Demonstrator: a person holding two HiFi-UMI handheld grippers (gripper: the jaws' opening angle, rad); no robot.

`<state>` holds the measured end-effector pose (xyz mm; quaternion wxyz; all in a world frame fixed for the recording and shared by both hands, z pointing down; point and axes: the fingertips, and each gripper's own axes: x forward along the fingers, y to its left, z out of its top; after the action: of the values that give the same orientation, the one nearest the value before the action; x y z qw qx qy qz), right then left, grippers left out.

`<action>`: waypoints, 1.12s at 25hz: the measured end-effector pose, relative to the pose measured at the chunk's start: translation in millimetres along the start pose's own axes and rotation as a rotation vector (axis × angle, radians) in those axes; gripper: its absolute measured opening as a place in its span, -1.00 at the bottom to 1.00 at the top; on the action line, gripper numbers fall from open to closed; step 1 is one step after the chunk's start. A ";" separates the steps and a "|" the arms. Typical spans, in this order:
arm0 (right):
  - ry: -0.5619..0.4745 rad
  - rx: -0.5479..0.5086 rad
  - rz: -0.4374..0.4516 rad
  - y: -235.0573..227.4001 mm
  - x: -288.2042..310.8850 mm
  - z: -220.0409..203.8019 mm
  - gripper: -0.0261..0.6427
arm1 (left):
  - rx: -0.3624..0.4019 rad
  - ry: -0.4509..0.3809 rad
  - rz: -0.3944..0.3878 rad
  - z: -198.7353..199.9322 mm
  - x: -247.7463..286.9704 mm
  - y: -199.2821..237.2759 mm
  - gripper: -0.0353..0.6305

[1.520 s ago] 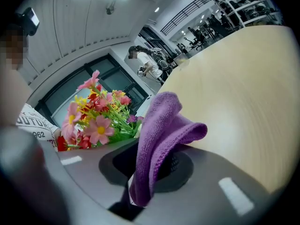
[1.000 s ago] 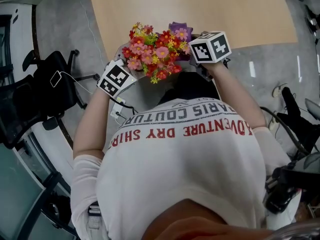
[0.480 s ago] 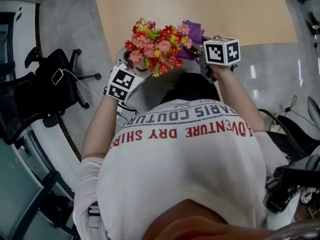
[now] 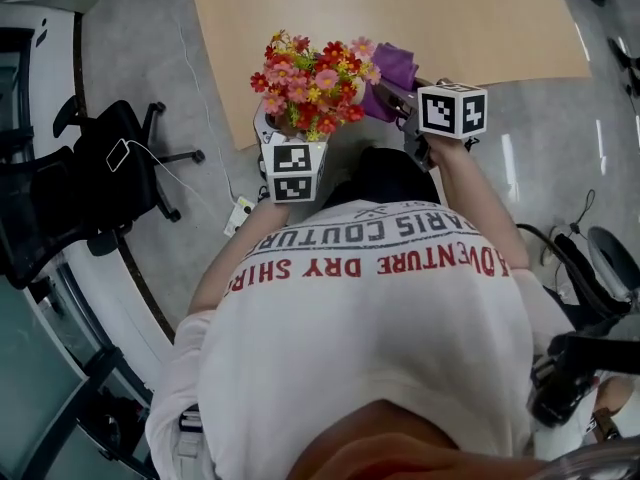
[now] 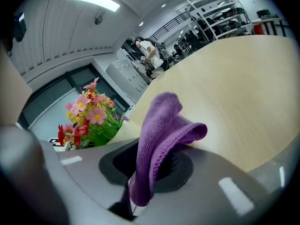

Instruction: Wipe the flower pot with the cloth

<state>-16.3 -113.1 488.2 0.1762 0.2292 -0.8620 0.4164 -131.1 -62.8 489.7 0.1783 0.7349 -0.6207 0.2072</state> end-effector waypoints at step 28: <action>0.053 -0.033 0.225 21.9 -0.6 16.1 -0.76 | 0.319 -0.038 -0.474 3.2 10.3 1.7 0.49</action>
<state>-29.5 -113.8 464.5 0.1546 0.1171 -0.8840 0.4253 -131.1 -73.3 492.4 0.0924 0.8819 -0.3945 0.2409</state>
